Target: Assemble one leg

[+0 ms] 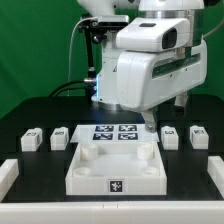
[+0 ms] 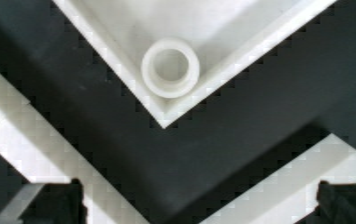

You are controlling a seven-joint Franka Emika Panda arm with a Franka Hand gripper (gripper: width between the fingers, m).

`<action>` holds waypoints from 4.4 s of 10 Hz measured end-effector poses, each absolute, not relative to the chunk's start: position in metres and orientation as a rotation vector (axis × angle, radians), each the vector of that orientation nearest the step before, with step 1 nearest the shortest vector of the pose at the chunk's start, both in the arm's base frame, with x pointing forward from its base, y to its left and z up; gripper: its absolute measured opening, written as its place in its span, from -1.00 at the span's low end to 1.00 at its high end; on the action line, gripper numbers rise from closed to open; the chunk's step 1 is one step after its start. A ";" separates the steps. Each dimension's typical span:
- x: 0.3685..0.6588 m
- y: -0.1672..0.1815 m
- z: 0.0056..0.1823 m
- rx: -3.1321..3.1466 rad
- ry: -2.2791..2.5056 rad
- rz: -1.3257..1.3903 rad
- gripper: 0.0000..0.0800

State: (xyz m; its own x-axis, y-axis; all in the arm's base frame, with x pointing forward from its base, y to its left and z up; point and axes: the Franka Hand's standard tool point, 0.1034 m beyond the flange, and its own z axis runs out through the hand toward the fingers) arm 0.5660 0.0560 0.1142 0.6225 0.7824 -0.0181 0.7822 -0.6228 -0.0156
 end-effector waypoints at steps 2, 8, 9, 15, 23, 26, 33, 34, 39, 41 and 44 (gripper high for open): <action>0.566 0.056 0.114 -2.824 -1.362 0.036 0.63; 0.566 0.056 0.114 -2.824 -1.362 0.037 0.63; 0.566 0.056 0.114 -2.794 -1.420 0.037 0.63; 0.438 0.028 0.067 -2.215 -2.229 -0.001 0.63; 0.417 -0.017 0.009 -2.245 -2.112 0.028 0.32; 0.417 -0.017 0.009 -2.244 -2.111 0.029 -0.39; 0.419 -0.017 0.010 -2.248 -2.114 0.021 -0.85; 0.419 -0.017 0.010 -2.248 -2.114 0.021 -0.85; 0.469 0.035 0.009 -2.244 -2.167 -0.095 -0.85; 0.488 0.050 0.009 -2.225 -2.196 -0.135 -0.85; 0.490 0.053 0.009 -2.212 -2.195 -0.124 -0.85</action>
Offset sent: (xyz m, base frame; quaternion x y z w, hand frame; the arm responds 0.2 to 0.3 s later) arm 0.0000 0.0000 0.0000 0.0000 0.0000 0.0000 1.0000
